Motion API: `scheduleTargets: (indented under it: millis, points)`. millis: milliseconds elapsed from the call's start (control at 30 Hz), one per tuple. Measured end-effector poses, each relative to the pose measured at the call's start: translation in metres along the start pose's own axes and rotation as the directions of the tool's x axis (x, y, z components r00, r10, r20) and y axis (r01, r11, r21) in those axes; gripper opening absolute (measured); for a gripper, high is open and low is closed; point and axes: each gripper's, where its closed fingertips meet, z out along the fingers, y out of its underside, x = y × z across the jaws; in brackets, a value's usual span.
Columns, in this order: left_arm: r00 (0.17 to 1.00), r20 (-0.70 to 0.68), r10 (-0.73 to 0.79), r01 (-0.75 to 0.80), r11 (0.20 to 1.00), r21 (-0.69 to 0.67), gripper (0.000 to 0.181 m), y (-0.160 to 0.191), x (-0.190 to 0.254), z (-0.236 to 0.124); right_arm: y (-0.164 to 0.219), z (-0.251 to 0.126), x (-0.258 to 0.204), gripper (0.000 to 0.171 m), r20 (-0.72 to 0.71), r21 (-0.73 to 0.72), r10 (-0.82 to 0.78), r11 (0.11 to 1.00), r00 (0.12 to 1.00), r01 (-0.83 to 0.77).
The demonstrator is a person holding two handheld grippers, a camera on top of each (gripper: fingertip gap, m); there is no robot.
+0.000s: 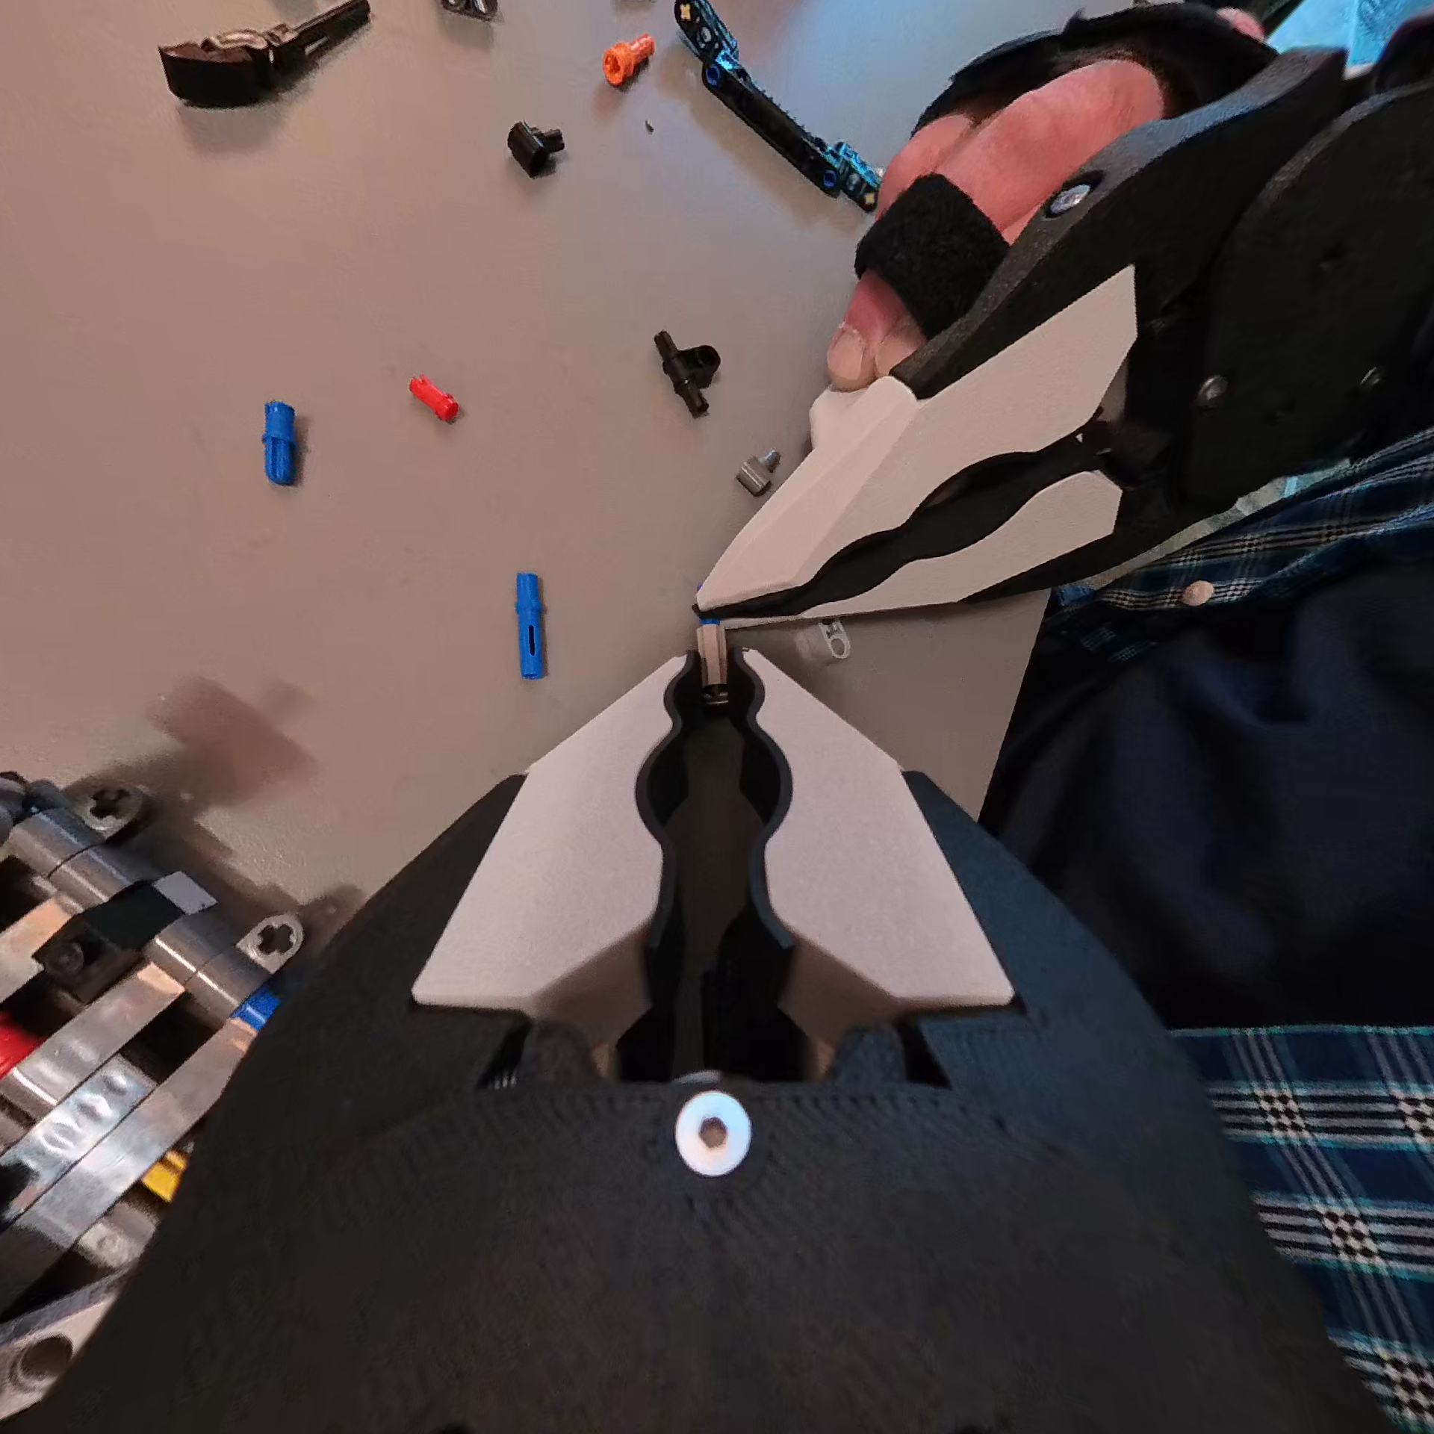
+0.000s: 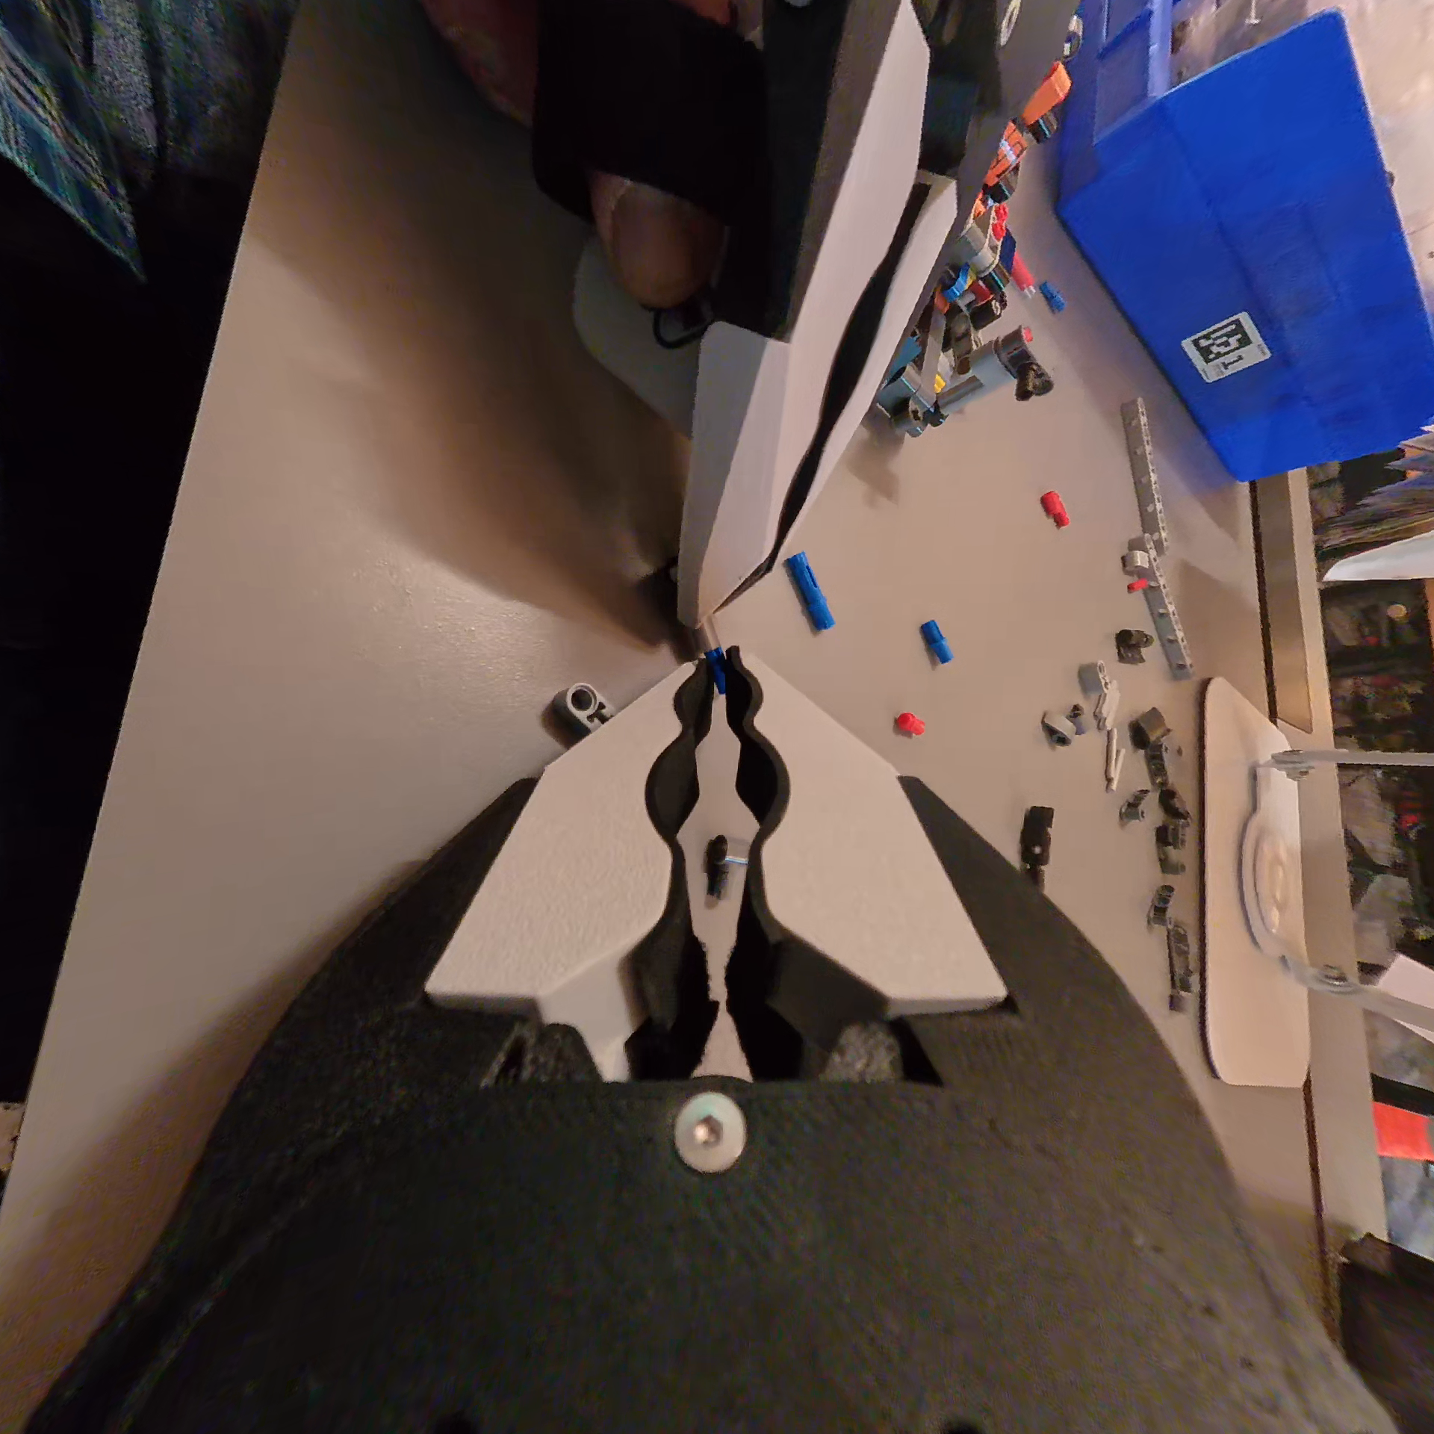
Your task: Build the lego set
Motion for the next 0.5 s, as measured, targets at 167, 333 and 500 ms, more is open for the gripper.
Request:
scheduleTargets:
  millis: [167, 333, 500]
  points:
    - [0.999, 0.010, 0.039, -0.039, 0.999, -0.004, 0.005, 0.000, 0.001, 0.001, 0.000, 0.000, -0.001, 0.001, 0.036, 0.017, 0.044, 0.999, 0.998, -0.044]
    - [0.996, 0.039, 0.086, -0.086, 0.996, 0.002, 0.006, -0.001, 0.002, 0.002, -0.003, -0.011, 0.008, 0.003, 0.161, 0.081, 0.234, 0.965, 0.959, -0.249]
    - [0.991, 0.039, 0.130, -0.129, 0.991, -0.016, 0.005, 0.002, 0.005, 0.004, 0.011, -0.006, 0.002, 0.000, 0.212, 0.007, 0.254, 0.965, 0.944, -0.261]
